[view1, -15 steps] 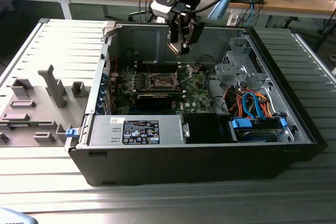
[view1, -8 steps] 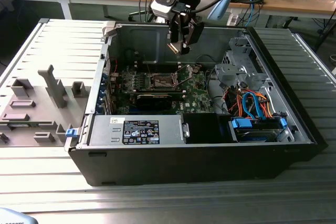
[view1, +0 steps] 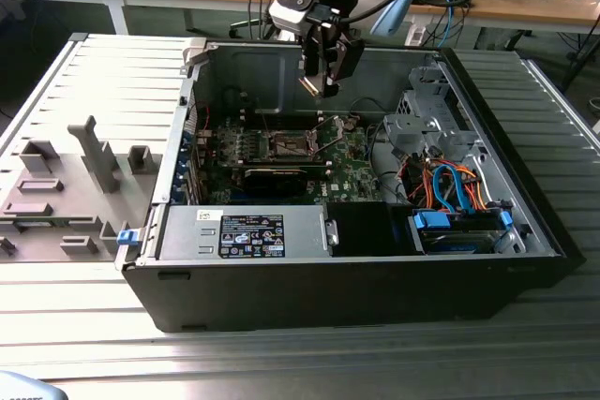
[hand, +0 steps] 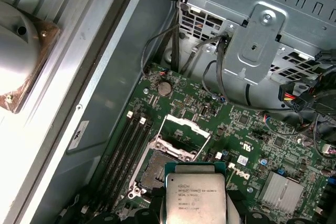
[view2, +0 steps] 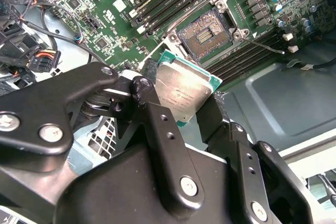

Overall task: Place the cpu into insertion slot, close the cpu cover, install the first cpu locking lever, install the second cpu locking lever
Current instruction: 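Place the cpu into insertion slot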

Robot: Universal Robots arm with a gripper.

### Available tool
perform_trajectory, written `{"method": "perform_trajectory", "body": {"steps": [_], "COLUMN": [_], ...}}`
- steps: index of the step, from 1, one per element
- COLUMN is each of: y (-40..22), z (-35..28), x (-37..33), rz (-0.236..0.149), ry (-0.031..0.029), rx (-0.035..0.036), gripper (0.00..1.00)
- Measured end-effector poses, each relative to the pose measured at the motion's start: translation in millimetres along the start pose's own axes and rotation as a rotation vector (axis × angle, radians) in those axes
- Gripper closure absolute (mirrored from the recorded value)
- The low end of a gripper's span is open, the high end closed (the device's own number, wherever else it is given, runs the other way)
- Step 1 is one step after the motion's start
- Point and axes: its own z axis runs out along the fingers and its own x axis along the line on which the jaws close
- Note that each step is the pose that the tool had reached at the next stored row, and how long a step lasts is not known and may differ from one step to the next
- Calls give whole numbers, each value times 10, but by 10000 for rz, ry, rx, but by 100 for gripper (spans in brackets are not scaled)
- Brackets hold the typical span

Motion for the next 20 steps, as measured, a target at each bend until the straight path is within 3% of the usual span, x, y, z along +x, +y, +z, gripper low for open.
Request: {"method": "perform_trajectory", "body": {"steps": [20], "y": [0], "z": [0], "x": [0], "rz": [87], "ry": [-2], "rx": [1], "gripper": [45]}}
